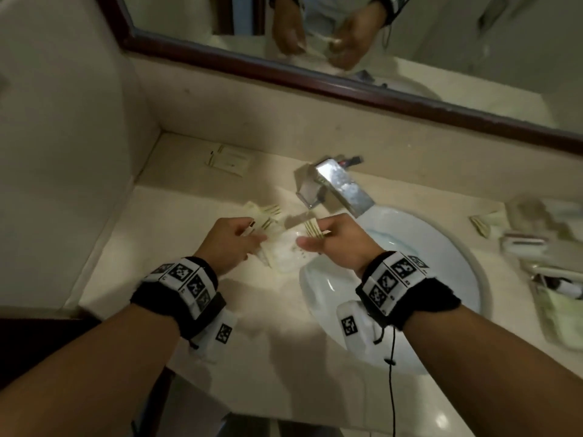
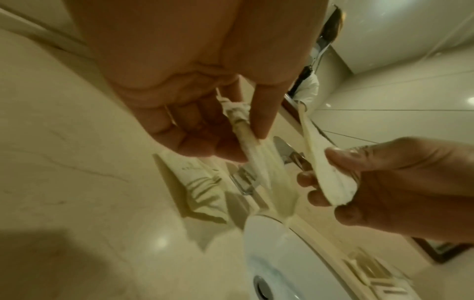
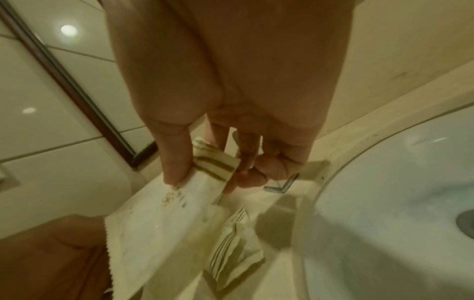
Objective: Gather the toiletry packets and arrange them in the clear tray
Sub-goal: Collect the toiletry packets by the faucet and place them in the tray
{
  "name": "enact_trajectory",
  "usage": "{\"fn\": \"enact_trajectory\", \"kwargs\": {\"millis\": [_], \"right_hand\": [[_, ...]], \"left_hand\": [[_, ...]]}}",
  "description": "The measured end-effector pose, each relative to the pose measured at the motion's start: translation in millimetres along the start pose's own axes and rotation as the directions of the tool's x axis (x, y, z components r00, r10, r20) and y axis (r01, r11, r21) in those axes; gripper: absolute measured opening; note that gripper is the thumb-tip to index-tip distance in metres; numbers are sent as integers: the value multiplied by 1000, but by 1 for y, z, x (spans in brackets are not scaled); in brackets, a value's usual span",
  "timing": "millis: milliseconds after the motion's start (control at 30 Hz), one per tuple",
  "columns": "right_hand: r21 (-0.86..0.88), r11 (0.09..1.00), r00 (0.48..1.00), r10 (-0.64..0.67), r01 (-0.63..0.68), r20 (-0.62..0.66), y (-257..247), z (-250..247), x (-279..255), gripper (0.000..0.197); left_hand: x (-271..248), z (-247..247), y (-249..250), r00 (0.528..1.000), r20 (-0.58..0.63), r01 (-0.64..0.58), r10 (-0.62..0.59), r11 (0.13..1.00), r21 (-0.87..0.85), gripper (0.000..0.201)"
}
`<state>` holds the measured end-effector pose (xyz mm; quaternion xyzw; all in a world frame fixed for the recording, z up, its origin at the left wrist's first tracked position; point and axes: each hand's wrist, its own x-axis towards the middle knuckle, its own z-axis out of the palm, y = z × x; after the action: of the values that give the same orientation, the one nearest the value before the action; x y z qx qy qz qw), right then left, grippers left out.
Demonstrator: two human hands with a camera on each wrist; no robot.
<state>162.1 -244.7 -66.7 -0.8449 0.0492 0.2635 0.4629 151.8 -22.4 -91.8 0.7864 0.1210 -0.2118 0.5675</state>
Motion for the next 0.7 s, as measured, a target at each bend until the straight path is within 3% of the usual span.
{"fn": "enact_trajectory", "kwargs": {"millis": [67,133,167,300,400,467,567,700], "right_hand": [[46,999,999,29,-28,-27,5,-7,-14,42],[64,996,996,68,-64,-65,15,-15,-26,67],[69,995,994,80,-75,-76,20,-20,-34,67],[70,996,984,65,-54,-165,37,-49,-71,46],[91,995,969,59,-39,-238,54,-74,-99,11],[112,993,954,65,-33,-292,70,-92,-114,9],[167,985,934,96,-40,-344,100,-116,-136,12],[236,971,920,135,-48,-367,139,-146,-168,10]], "left_hand": [[-3,15,8,997,70,-41,43,999,-29,9],[-8,31,17,987,137,-75,80,996,-46,12],[-10,39,22,981,166,-89,97,995,-54,14],[-16,78,45,964,233,-112,129,990,-85,15],[-23,112,64,954,275,-99,122,991,-94,12],[-28,134,75,940,314,-111,136,989,-97,14],[-37,170,89,882,422,-209,209,977,-47,4],[-52,225,102,838,475,-317,270,948,21,32]]}}
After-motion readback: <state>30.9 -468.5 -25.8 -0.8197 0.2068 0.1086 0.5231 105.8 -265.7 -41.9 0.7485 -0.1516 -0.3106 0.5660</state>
